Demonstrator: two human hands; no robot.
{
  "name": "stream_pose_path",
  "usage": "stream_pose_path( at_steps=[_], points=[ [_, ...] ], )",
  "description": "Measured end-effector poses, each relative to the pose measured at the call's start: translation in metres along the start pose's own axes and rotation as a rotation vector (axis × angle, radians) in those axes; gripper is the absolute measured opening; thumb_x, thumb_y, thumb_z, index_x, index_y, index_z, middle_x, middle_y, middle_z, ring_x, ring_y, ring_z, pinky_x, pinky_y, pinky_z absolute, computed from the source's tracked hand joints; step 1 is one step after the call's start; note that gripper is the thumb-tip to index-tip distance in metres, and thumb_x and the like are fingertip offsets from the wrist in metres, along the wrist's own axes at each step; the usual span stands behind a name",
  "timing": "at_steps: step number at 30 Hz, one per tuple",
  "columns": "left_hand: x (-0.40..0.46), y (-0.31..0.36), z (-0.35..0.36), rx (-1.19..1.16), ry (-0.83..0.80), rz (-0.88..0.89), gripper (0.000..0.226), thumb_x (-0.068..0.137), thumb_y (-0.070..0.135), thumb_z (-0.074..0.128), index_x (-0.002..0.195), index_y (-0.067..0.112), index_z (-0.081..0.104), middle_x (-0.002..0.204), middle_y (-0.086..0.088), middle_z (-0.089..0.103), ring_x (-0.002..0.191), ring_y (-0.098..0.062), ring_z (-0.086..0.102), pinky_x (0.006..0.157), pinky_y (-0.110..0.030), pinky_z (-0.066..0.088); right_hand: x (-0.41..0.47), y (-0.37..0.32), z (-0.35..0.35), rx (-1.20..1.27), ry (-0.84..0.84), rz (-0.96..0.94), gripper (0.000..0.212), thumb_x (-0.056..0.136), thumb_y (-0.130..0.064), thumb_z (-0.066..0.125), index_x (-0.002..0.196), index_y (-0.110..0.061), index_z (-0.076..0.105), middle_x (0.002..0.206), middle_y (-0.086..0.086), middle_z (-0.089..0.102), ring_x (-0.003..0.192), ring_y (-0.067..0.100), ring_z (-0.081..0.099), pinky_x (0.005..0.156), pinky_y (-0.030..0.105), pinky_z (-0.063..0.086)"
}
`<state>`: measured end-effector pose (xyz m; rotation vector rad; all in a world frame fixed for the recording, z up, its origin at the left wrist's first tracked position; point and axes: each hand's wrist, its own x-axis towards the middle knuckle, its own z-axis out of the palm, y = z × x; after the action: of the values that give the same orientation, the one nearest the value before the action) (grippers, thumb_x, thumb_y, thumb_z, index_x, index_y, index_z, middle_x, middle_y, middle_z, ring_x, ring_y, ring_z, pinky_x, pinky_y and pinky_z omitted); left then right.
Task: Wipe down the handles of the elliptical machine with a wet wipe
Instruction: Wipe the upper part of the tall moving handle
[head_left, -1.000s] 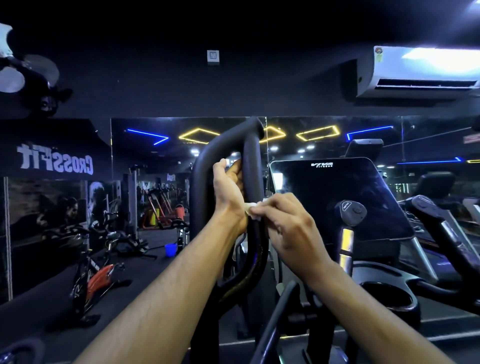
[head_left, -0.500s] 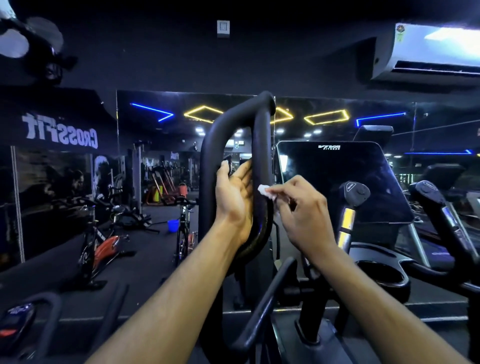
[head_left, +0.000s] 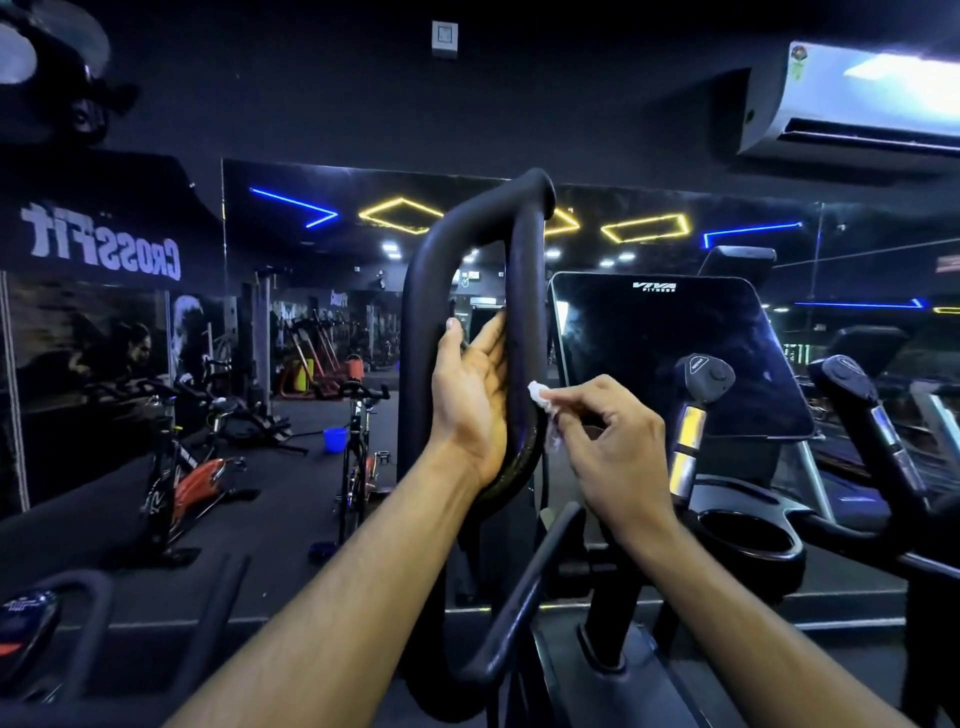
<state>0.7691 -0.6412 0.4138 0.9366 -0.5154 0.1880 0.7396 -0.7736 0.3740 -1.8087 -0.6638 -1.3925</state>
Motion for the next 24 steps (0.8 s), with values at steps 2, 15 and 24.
stream_pose_path(
  at_steps=[2, 15, 24],
  points=[
    [0.002, -0.002, -0.002, -0.007, 0.0, 0.011, 0.071, 0.108, 0.06, 0.015, 0.149, 0.016, 0.053, 0.132, 0.0, 0.072, 0.125, -0.015, 0.065, 0.113, -0.036, 0.046, -0.009, -0.005, 0.002, -0.08, -0.025, -0.129, 0.025, 0.088, 0.008, 0.07, 0.106, -0.008, 0.078, 0.088, 0.001, 0.064, 0.082, 0.015, 0.065, 0.076, 0.032, 0.055],
    [-0.007, -0.001, -0.002, 0.085, -0.011, 0.02, 0.07, 0.107, 0.063, 0.015, 0.15, 0.023, 0.053, 0.133, 0.005, 0.071, 0.124, -0.01, 0.065, 0.103, -0.033, 0.048, -0.046, -0.013, 0.004, -0.185, -0.095, -0.242, 0.023, 0.087, 0.009, 0.071, 0.106, -0.003, 0.076, 0.086, 0.003, 0.058, 0.08, 0.019, 0.058, 0.074, 0.029, 0.053],
    [-0.02, 0.003, -0.004, 0.09, -0.038, 0.03, 0.073, 0.107, 0.064, 0.016, 0.157, 0.019, 0.045, 0.149, 0.0, 0.061, 0.137, -0.014, 0.056, 0.121, -0.039, 0.038, -0.055, 0.001, -0.024, -0.114, -0.45, -0.306, 0.027, 0.084, 0.007, 0.076, 0.107, -0.008, 0.076, 0.095, -0.002, 0.062, 0.086, 0.011, 0.062, 0.078, 0.026, 0.054]
  ],
)
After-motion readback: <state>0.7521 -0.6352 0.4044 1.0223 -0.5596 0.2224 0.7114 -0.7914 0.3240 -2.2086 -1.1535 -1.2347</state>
